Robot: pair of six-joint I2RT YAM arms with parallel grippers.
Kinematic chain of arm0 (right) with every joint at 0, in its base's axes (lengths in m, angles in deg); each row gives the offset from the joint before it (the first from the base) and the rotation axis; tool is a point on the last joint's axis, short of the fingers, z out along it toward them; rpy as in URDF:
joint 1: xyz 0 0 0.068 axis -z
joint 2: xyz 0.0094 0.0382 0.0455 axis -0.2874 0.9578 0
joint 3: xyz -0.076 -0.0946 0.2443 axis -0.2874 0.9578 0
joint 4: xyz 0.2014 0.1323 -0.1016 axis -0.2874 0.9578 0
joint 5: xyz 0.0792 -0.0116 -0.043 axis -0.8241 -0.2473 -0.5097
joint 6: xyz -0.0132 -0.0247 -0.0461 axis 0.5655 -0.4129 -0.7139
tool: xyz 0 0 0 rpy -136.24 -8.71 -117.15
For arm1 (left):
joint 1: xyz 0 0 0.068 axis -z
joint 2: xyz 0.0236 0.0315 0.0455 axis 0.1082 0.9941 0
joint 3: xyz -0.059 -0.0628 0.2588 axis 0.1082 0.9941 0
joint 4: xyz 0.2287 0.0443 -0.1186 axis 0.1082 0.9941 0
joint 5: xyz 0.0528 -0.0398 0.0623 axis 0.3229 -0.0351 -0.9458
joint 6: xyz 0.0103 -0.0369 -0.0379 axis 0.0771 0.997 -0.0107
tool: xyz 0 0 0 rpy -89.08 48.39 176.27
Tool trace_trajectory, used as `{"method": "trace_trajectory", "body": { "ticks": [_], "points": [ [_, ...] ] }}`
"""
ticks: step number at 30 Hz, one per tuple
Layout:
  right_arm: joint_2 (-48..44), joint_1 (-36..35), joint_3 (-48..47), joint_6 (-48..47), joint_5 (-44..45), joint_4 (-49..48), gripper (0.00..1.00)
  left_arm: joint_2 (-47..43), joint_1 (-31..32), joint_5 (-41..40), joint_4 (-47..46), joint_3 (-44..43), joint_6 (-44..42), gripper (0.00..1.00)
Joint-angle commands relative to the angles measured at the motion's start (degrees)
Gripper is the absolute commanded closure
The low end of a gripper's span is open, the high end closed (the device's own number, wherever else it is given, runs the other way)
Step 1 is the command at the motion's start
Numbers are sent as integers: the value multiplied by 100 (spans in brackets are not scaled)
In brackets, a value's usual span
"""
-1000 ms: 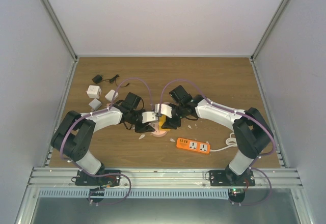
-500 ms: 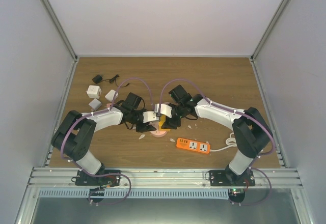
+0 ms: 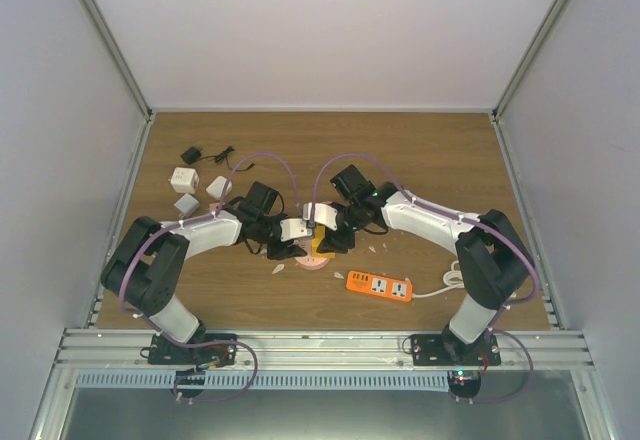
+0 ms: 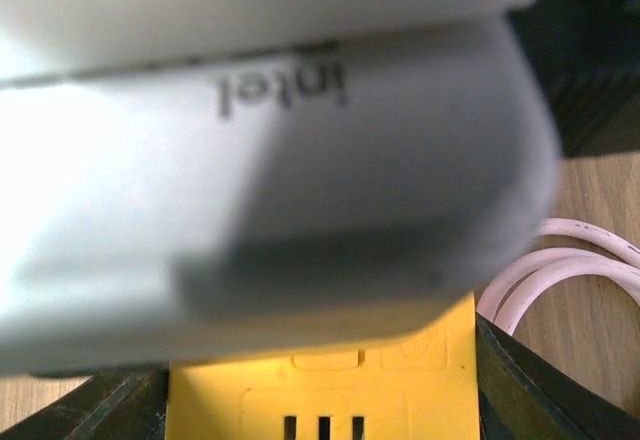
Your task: Pull the plug off the socket
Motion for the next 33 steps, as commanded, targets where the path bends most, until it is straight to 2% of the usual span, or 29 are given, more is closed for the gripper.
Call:
{"method": "trace_trajectory", "body": {
  "ticks": [1, 8, 20, 33],
  "points": [
    [-394, -209, -137, -121, -379, -655, 71, 402, 102, -696, 618, 195, -288, 52],
    [-484, -297, 100, -218, -29, -836, 71, 534, 108, -785, 660, 174, -277, 52],
    [-713, -399, 227, -227, -25, -936, 71, 596, 113, -850, 694, 166, -255, 52],
    [-929, -513, 246, -374, 364, -972, 71, 686, 113, -974, 736, 131, -279, 52]
  ]
}}
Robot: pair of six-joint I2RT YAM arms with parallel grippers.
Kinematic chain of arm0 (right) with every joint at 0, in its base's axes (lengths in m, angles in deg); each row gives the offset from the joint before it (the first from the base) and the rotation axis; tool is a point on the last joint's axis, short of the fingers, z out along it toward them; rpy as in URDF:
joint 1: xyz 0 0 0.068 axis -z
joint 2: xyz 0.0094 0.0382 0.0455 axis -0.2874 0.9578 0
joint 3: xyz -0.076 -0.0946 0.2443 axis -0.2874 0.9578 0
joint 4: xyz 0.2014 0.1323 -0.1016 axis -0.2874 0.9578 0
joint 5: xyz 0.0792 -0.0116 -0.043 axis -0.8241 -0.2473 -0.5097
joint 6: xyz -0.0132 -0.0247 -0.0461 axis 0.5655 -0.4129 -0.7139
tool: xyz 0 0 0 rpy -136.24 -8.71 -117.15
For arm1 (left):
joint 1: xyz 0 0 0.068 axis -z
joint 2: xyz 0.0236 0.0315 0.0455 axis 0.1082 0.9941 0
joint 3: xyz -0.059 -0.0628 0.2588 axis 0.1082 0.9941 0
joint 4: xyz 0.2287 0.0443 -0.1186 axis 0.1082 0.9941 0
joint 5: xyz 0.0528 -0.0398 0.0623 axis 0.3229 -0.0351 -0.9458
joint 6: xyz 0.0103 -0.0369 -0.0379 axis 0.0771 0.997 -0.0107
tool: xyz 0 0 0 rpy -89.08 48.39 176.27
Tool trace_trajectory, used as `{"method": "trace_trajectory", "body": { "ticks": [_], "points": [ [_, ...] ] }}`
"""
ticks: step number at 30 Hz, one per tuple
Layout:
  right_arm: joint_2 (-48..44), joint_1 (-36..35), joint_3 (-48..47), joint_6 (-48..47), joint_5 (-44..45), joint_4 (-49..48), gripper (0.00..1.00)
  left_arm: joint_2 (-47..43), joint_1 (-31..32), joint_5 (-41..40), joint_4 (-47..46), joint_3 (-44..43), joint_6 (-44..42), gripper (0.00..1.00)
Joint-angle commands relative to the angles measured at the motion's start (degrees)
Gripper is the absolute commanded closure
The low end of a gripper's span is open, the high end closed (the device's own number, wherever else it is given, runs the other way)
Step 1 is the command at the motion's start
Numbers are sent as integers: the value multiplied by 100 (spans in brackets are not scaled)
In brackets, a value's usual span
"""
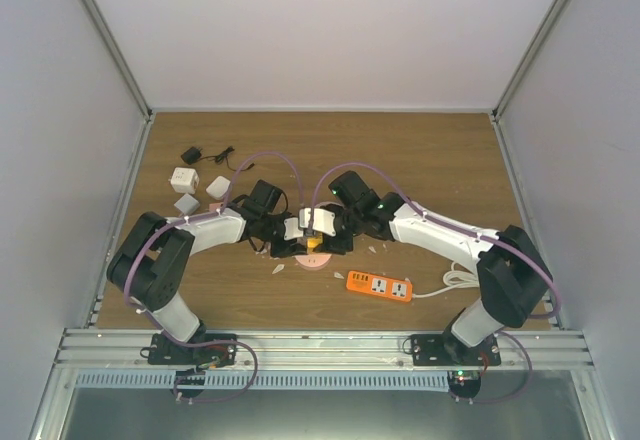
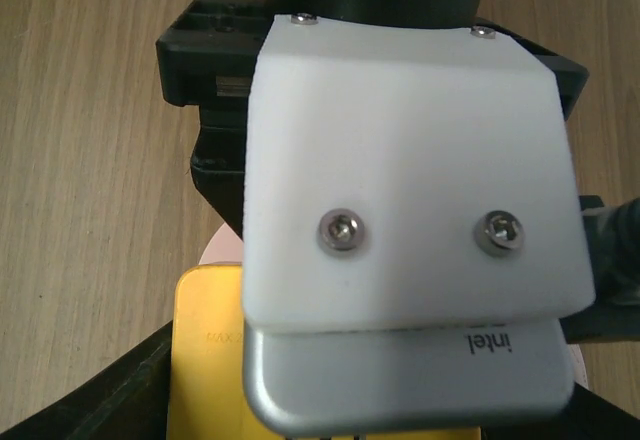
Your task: Pull the plug off the socket
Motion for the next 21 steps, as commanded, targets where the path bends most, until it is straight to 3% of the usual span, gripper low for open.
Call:
{"method": "trace_trajectory", "body": {
  "ticks": [1, 8, 16, 21],
  "points": [
    [-187, -76, -137, -123, -241, -445, 71, 453, 45, -1016, 823, 297, -86, 52],
    [-132, -50, -15, -119, -250, -375, 71, 444, 40, -962, 817, 213, 16, 50],
    [-157, 381, 99, 116, -731, -330, 71, -75, -155, -351, 823, 24, 220, 43],
    [-180, 587, 158, 205, -933, -338, 71, -373, -509, 276, 809, -251, 471, 31]
  ]
}}
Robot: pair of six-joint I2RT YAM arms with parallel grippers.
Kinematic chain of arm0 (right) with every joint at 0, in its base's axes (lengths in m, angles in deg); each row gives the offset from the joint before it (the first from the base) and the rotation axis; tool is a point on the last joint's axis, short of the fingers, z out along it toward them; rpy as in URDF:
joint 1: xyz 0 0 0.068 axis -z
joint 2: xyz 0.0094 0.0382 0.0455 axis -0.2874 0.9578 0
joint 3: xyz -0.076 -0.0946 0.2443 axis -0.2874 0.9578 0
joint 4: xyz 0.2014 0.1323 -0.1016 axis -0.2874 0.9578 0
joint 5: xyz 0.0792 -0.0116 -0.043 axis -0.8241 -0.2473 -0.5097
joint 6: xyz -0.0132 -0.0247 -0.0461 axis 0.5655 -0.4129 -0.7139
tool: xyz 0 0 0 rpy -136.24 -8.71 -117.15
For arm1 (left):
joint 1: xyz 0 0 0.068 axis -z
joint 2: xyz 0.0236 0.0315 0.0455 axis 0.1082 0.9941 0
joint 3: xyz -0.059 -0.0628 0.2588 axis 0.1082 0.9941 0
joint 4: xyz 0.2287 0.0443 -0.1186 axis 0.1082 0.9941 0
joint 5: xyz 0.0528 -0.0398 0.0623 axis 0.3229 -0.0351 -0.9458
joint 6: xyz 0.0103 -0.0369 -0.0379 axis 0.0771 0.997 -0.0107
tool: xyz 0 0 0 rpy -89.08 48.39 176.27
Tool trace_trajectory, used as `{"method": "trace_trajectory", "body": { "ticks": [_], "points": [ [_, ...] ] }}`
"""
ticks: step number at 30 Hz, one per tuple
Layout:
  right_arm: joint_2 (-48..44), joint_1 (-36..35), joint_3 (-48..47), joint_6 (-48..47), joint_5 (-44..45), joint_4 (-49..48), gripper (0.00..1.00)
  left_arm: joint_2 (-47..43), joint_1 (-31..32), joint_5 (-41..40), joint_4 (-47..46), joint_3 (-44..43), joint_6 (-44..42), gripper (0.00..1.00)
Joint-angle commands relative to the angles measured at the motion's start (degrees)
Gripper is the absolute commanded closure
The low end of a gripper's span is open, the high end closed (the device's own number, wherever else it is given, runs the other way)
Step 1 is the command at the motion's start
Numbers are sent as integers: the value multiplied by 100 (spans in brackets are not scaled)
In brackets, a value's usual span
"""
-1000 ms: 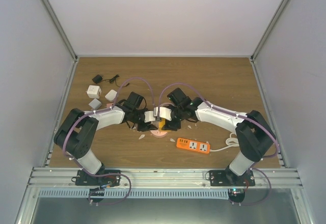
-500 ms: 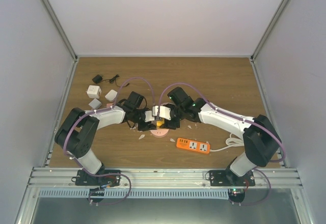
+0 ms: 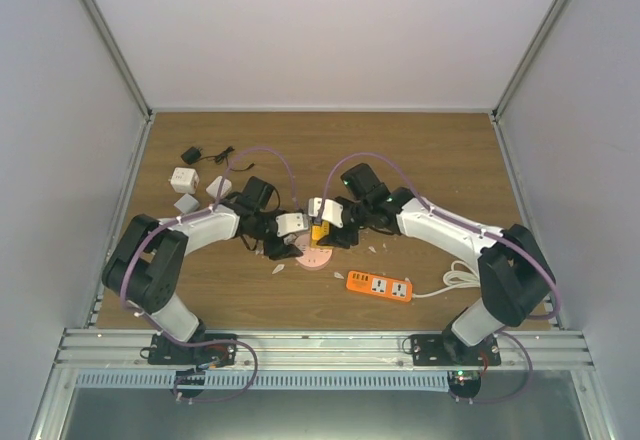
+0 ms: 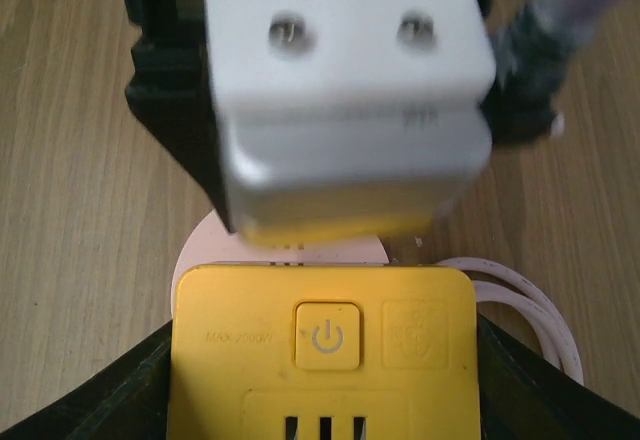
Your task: Pull the plug off the socket
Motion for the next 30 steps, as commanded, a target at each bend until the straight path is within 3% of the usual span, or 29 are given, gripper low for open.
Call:
{"method": "trace_trajectory", "body": {
  "ticks": [1, 8, 14, 22, 30],
  "points": [
    [-163, 179, 83, 148, -442, -202, 71, -268, -335, 415, 382, -232, 323, 29],
    [-117, 635, -197, 584, -916, -241, 72, -640, -634, 690, 191, -476, 630, 13],
    [144, 1373, -992, 1824, -1824, -483, 70, -883, -680, 150, -135, -751, 952, 1],
    [462, 1869, -1176, 3335, -2749, -1179, 69, -1137, -589, -128, -322, -1186, 1449, 1],
    [574, 1893, -804, 4395, -3177, -1914, 67, -973, 85, -988, -364, -1396, 1558, 1]
  ]
}}
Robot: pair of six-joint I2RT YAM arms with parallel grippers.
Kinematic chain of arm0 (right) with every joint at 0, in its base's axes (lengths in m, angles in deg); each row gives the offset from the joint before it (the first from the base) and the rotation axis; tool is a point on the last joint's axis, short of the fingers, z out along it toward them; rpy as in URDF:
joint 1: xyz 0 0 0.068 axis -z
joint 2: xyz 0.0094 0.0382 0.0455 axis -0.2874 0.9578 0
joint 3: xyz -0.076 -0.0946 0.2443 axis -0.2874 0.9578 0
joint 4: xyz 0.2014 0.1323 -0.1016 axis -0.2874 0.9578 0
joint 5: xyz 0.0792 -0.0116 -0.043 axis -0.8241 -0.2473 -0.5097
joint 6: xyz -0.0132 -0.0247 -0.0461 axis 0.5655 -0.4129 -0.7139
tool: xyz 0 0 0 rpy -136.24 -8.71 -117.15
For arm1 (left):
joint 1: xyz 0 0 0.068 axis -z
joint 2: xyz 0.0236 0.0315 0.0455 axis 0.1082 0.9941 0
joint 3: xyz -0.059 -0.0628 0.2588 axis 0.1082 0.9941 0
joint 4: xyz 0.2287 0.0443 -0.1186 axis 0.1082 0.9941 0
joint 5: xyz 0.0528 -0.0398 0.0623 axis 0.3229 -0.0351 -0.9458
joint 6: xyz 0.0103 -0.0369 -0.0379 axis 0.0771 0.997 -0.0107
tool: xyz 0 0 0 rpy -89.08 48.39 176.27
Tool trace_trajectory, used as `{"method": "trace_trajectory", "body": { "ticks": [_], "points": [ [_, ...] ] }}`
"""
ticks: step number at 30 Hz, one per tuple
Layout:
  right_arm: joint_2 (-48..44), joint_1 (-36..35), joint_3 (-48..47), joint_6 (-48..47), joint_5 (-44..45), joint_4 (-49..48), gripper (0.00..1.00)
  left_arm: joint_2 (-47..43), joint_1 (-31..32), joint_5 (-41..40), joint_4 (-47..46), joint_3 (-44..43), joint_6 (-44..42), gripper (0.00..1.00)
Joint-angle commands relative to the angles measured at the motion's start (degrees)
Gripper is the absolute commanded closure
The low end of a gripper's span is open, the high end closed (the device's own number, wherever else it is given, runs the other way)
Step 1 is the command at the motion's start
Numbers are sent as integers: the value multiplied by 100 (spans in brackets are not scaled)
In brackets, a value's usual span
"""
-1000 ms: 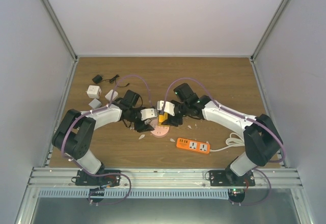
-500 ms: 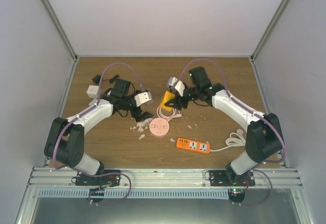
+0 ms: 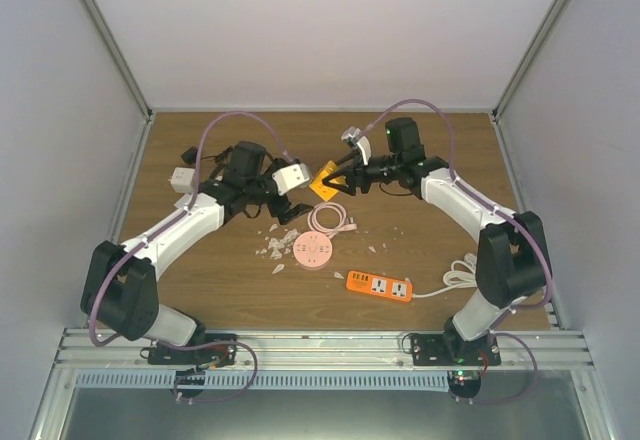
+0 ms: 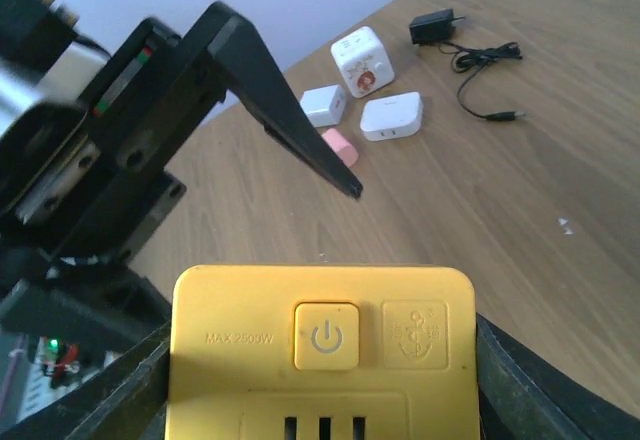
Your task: Pull the plug off the socket
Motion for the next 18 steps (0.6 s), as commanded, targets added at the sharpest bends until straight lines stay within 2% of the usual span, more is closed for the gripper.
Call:
{"method": "trace_trajectory", "body": {
  "ticks": [1, 5, 9, 18],
  "points": [
    [137, 35, 144, 815, -488, -652, 67, 73, 400, -608, -189, -272, 145, 1],
    [198, 36, 336, 1050, -452, -869, 67, 101, 538, -775, -210, -309, 326, 1],
    [366, 35, 506, 1444, -631, -1245, 67, 160, 706, -606, -287, -341, 496, 1],
    [657, 115, 506, 1987, -767, -1428, 66, 365, 1113, -1441, -814, -336, 776, 1]
  ]
}}
